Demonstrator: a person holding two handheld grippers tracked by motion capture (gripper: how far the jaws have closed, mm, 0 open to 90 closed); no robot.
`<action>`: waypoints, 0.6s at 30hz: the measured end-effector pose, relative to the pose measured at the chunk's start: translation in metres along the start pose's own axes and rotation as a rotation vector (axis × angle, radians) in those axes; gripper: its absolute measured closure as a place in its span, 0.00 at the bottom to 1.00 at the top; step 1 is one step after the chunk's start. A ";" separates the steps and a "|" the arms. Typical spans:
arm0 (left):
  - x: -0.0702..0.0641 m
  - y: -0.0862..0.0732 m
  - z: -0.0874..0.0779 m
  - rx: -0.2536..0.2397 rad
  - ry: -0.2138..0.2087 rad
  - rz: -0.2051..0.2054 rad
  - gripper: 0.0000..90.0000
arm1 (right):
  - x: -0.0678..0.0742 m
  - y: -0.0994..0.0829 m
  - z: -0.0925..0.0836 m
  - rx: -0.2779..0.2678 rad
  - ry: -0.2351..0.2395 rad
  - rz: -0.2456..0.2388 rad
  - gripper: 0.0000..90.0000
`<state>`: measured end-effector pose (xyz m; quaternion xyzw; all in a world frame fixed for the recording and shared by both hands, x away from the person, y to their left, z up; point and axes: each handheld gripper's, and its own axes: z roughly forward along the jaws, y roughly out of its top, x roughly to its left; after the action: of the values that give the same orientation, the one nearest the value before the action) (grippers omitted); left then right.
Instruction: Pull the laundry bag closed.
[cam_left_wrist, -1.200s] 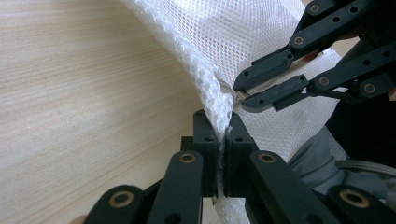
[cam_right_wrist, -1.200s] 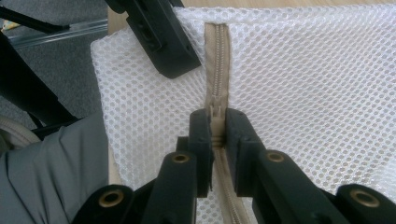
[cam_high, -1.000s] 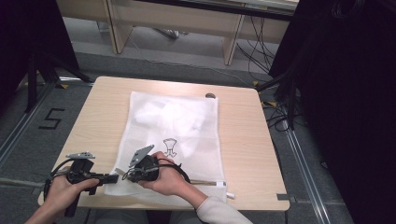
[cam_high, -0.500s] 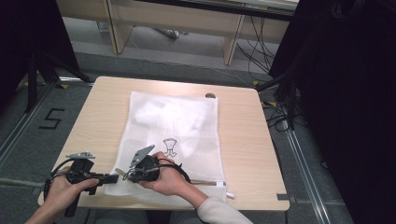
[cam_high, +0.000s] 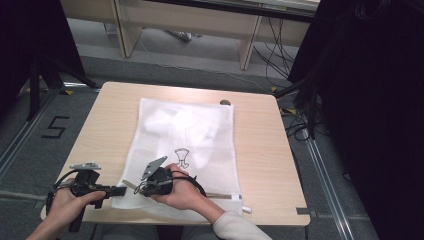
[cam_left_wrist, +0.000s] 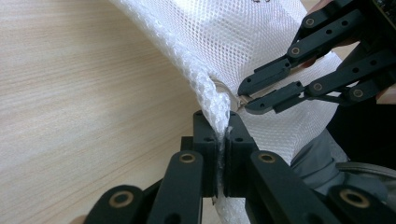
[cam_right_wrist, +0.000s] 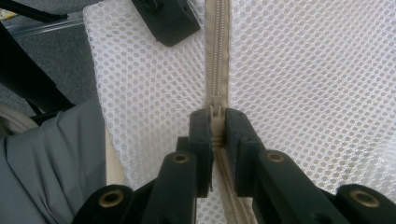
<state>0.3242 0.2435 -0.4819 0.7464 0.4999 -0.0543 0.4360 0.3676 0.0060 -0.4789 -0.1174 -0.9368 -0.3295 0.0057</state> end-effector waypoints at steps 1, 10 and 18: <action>0.000 0.000 0.000 0.000 -0.001 0.000 0.95 | 0.000 0.000 0.000 -0.001 0.001 -0.002 0.92; 0.001 0.000 -0.001 0.000 -0.002 0.008 0.95 | -0.003 -0.004 -0.003 0.013 -0.017 -0.026 0.92; 0.001 0.000 -0.002 0.000 0.001 0.009 0.95 | -0.003 -0.006 -0.005 0.015 -0.015 -0.014 0.92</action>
<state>0.3245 0.2454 -0.4811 0.7486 0.4968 -0.0518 0.4360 0.3685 -0.0021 -0.4793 -0.1133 -0.9401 -0.3215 -0.0028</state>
